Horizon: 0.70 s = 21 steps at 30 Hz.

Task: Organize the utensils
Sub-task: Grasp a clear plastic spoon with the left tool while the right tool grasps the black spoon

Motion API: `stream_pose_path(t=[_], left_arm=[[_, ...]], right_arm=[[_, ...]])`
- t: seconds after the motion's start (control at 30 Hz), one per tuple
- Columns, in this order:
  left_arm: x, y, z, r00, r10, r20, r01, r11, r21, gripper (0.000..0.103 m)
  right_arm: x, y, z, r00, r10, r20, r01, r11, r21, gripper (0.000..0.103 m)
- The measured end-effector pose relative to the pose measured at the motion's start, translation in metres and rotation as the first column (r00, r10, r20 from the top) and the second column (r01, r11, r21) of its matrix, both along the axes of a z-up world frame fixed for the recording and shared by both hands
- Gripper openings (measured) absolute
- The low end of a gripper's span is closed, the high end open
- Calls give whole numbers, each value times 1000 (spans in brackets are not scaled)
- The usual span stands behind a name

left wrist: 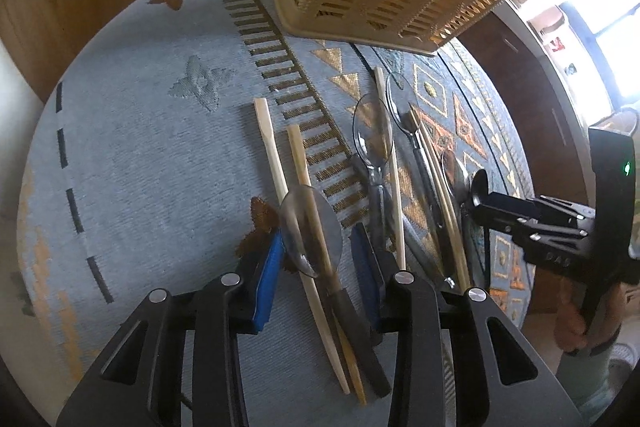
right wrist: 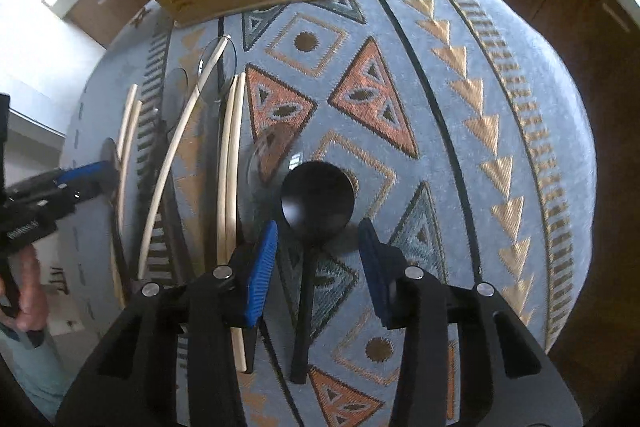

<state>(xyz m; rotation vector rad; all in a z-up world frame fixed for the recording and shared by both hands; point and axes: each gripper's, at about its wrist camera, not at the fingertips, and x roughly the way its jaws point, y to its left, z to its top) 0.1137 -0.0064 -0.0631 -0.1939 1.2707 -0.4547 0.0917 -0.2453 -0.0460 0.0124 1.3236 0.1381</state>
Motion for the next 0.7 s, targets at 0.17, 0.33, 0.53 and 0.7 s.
stream_pose_path(t=[0.17, 0.33, 0.53, 0.7], left_arm=[[-1, -9, 1, 1000, -6, 21, 5, 999, 44, 35], [-8, -27, 3, 997, -41, 65, 32, 990, 138, 43], [-12, -47, 6, 987, -110, 119, 76, 962, 262, 47], [-8, -39, 9, 984, -107, 141, 68, 964, 256, 31]], right_arm=[[4, 27, -4, 999, 49, 12, -48, 993, -112, 39], [4, 39, -8, 998, 63, 8, -62, 991, -115, 39], [8, 37, -10, 997, 82, -11, -83, 989, -119, 37], [5, 30, -8, 996, 91, 7, -90, 991, -96, 33]])
